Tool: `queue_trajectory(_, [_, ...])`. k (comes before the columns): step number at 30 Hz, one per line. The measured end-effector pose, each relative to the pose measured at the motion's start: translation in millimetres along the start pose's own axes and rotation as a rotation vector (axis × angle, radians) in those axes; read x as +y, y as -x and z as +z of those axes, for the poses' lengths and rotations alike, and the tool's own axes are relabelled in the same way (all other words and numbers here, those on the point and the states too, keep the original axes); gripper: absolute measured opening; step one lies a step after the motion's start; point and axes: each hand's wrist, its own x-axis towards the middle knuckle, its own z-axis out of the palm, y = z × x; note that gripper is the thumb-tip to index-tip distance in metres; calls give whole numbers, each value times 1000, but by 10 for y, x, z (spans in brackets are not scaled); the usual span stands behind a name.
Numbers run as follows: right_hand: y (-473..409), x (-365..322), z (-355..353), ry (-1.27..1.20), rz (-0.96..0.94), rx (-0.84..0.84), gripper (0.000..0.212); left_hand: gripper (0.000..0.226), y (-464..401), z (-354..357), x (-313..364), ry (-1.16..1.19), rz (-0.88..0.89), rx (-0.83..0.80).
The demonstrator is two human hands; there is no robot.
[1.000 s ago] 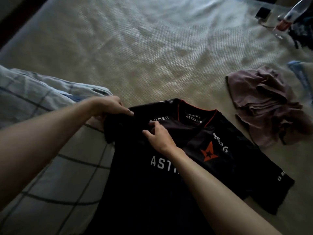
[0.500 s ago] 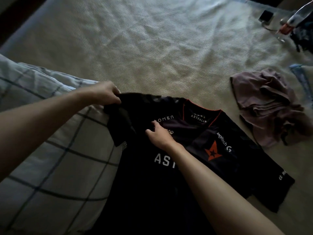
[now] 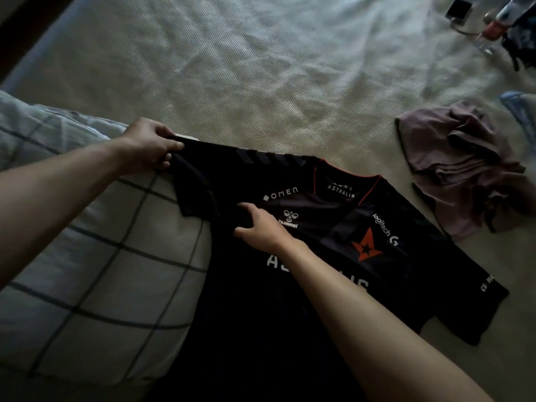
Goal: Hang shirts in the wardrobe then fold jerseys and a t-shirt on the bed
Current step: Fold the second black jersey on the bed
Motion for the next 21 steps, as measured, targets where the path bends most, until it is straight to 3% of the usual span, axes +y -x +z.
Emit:
queue_trajectory(3, [17,-34,89,-232,-70,39,70,6,92,68,146,-68,-59,-185])
queue_trajectory(8, [45,-390,-29,-886,-58,145,73,9,417,496,653,-94,30,-439])
queue_trajectory(11, [162,-455,-236,-1028,-75,427,63,8,686,891,1028,-33,113,-622])
queue_trajectory(15, [563,-56,-545,-1113,-86,724,18,17,987,1397,1479,31,141,-895])
queue_trajectory(16, [711,123,-609,-1137,-81,748,17,21,1034,1526,1574,8,145,-930])
queue_trajectory(19, [1222,873,-781,-1135,32,904,21,23,1064,1938,1759,-164,239,-846])
queue_trajectory(21, [1591,1481,-882,-1117,182,1038,23,19,1014,2244,1769,-353,410,-724])
